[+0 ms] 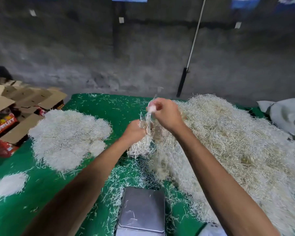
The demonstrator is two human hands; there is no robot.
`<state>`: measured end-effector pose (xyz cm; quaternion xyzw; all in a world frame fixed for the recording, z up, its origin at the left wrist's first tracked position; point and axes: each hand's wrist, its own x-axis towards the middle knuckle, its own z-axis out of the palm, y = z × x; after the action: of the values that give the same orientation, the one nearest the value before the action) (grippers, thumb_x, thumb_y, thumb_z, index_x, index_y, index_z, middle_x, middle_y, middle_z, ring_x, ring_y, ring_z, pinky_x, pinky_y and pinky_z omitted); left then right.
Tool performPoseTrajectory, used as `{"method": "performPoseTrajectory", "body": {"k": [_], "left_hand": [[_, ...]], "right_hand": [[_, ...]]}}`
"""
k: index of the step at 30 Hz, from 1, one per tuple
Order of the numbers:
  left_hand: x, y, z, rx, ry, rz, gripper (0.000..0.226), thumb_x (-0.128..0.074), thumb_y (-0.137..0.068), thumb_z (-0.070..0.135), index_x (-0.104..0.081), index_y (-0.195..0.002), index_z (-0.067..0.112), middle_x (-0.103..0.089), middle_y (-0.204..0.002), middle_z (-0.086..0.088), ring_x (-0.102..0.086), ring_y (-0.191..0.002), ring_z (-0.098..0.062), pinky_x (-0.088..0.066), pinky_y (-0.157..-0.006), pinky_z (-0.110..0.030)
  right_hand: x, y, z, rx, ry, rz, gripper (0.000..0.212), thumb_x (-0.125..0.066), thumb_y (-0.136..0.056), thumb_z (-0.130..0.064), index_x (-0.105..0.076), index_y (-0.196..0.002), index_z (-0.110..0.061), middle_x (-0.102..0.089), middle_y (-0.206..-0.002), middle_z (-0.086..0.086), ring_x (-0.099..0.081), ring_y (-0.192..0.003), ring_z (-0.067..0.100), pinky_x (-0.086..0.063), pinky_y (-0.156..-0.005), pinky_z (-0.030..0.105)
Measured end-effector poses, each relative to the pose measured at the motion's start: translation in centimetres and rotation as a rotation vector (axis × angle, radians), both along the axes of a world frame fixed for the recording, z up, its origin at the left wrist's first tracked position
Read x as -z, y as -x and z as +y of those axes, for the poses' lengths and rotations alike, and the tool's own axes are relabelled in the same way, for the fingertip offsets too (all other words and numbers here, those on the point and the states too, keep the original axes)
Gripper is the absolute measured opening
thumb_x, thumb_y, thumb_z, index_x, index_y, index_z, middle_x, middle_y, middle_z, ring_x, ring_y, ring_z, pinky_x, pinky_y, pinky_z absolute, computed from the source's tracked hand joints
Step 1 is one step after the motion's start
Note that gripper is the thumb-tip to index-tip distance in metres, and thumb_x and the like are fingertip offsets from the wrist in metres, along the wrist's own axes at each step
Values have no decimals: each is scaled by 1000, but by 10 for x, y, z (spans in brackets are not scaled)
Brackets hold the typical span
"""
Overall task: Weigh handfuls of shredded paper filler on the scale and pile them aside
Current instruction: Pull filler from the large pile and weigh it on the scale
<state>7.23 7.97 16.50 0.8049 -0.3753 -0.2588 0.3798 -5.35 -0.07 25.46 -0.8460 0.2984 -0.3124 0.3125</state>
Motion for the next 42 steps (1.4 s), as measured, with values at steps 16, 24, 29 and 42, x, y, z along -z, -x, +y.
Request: {"method": "performPoseTrajectory", "body": {"k": [16,24,29,42], "left_hand": [[33,-10,64,80,-79,1040,107,-48,-84,82,0,-162,27,-9,-165,-10,-17,-151,-40,-37,-111,-57],[155,-2,142,-276,-121,686,28,-69,-96,35,-66,-113,13,-72,-114,-7,-70,-96,-20,-59,-91,-40],[223,25,205,-135,-320,74,31,-62,-98,14,-61,-129,14,-56,-136,-7,-59,-92,-8,-52,-80,-19],[316,70,286,161,-496,-390,60,-23,-109,39,9,-159,31,26,-165,1,27,-151,-16,12,-125,-43]], "right_hand": [[113,30,57,-114,-95,306,73,-69,-92,-54,-43,-153,-21,-54,-149,9,-62,-117,20,-50,-105,45],[209,77,92,-99,-454,410,102,-71,-76,-77,-28,-158,-33,-35,-163,2,-44,-143,29,-37,-116,55],[268,132,97,194,-445,306,76,-47,-96,-71,-50,-147,-15,-70,-124,4,-65,-87,-5,-57,-86,30],[385,204,184,98,-204,720,59,-50,-102,-8,-34,-158,-4,-17,-169,12,-15,-157,32,-19,-126,49]]}}
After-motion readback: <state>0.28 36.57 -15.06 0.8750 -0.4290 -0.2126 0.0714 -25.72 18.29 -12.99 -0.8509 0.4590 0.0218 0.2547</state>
